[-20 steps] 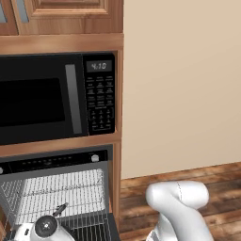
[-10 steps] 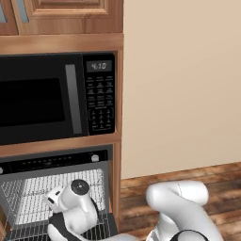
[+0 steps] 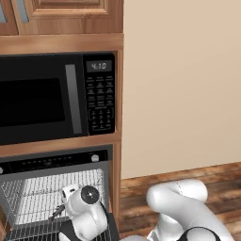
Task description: Take the fish from the oven and place it on the plate on the counter.
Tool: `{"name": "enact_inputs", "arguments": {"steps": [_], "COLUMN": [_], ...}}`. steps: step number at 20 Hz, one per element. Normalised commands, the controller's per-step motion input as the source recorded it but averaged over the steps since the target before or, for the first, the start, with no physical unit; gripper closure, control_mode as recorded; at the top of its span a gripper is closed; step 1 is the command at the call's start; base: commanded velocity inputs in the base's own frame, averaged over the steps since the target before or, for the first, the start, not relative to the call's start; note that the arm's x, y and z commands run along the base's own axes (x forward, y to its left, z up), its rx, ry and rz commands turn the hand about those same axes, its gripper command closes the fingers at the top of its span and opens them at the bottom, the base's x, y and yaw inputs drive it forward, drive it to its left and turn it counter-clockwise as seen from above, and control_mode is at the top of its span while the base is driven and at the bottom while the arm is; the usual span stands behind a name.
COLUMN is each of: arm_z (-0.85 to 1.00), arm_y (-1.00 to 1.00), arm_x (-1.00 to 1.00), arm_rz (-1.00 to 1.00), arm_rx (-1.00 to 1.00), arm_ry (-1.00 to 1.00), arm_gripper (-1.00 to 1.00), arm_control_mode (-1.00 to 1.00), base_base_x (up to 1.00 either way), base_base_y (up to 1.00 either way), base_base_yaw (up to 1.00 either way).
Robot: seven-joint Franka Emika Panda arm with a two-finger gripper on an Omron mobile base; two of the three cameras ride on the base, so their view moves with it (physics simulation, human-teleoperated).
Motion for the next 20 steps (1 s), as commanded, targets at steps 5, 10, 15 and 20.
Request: {"name": "enact_inputs", "arguments": {"steps": [5,10,15,20], "arm_z": [0.37,0.55,0.20,0.00], "arm_y": [0.00,0.00,0.00,0.00], "arm_x": [0.00,0.15,0.14,0.08], "arm_rz": [-0.42,-0.39,-0.22,-0.05], "arm_rx": [0.00,0.00,0.06,0.12], "arm_ry": [0.09,0.20,0.15,0.08], "arm_gripper": [-1.00,-1.00,-1.00,-1.00], "arm_control_mode": [-1.00,-1.00,-1.00,-1.00], "base_base_x": [0.00,0.00,0.00,0.00], "base_base_y": [0.00,0.00,0.00,0.00], "base_base_yaw": [0.00,0.00,0.00,0.00]}}
